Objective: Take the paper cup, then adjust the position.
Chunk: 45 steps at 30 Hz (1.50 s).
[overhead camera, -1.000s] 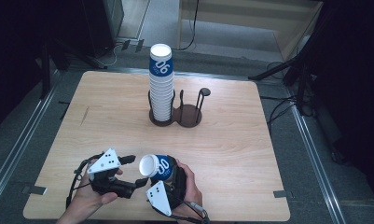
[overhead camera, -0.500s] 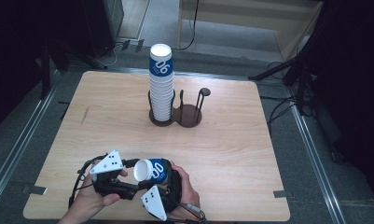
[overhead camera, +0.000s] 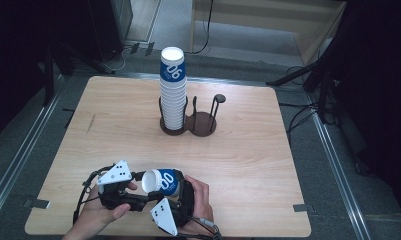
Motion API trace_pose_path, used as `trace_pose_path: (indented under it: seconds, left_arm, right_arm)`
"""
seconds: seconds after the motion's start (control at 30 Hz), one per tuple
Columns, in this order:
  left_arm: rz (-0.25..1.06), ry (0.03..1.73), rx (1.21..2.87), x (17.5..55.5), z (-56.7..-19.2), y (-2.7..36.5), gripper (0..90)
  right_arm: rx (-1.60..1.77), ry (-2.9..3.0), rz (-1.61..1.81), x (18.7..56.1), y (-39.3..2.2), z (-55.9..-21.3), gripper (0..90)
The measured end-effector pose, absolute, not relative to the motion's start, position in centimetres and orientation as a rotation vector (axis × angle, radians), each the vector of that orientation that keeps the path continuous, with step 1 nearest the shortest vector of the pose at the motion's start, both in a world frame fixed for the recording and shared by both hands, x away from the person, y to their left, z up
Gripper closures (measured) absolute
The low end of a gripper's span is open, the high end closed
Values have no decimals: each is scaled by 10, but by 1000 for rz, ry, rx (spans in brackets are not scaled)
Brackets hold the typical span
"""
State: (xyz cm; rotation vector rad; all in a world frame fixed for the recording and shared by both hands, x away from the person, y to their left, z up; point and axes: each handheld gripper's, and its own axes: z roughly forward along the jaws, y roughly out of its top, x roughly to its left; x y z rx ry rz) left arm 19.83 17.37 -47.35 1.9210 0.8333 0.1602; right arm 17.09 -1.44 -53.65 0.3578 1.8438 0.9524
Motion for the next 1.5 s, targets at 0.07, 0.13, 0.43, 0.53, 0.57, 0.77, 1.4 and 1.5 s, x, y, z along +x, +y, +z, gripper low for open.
trace_pose_path:
  seconds: [0.07, 0.13, 0.43, 0.53, 0.57, 0.77, 1.4, 1.5]
  left_arm:
    - [165, 845, 1899, 200, -474, 178, 294]
    - [171, 847, 1892, 201, -474, 180, 294]
    - [318, 907, 1771, 202, -472, 195, 295]
    - [368, 914, 1732, 202, -472, 200, 294]
    - [371, 908, 1730, 203, -472, 201, 294]
    - [395, 905, 1695, 203, -473, 204, 295]
    - [515, 921, 1513, 206, -483, 215, 294]
    - [528, 910, 1496, 206, -485, 215, 295]
  right_arm:
    - [364, 1846, 979, 170, -16, -534, 131]
    - [368, 1845, 988, 170, -17, -533, 130]
    - [415, 1817, 1068, 168, -21, -519, 34]
    - [464, 1814, 1098, 170, -23, -515, 14]
    - [471, 1815, 1101, 171, -24, -515, 13]
    - [560, 1810, 1126, 174, -28, -512, 3]
    - [1013, 1752, 1345, 189, -36, -487, 25]
    - [1144, 1720, 1451, 190, -35, -479, 58]
